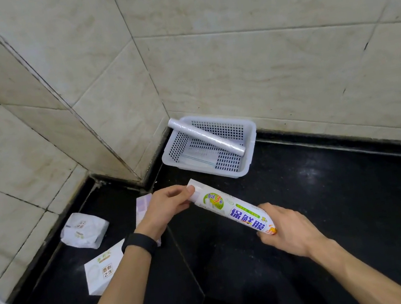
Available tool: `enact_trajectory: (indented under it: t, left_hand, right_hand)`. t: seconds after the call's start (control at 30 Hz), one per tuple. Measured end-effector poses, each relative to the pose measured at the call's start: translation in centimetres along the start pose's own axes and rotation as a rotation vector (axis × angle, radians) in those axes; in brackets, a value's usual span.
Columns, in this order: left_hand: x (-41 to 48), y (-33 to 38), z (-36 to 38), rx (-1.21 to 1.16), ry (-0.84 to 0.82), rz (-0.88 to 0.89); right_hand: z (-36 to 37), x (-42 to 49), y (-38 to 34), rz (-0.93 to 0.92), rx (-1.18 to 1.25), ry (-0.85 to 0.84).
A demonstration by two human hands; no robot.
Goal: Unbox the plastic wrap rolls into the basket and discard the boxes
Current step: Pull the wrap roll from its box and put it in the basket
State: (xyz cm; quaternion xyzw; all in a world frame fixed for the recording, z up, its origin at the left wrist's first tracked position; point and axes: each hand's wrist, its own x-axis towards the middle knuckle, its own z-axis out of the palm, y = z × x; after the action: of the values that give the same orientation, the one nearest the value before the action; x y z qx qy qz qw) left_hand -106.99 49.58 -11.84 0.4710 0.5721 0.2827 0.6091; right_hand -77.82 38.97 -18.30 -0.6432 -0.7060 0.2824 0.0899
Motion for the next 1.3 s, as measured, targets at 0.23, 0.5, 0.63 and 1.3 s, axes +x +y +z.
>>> enact_trajectory:
  t: [0.23,0.5,0.63,1.3]
  left_hand:
    - [0.6,0.3,1.9,-0.181,0.106,-0.004]
    - [0.9,-0.2,0.6,-0.274,0.303,0.015]
    - [0.9,-3.0,-2.0,-0.306,0.42,-0.026]
    - [-0.1,-7.3,-2.9,-0.5,0.533,-0.077]
  right_hand:
    - [0.7,-0.2,0.7,0.052,0.05,0.016]
    - [1.9,-1.5,3.1,0.142,0.01,-0.015]
    - [3.0,-3.1,5.6,0.236,-0.031,-0.046]
    - [4.9,-4.6,10.0,0.524,-0.187,-0.165]
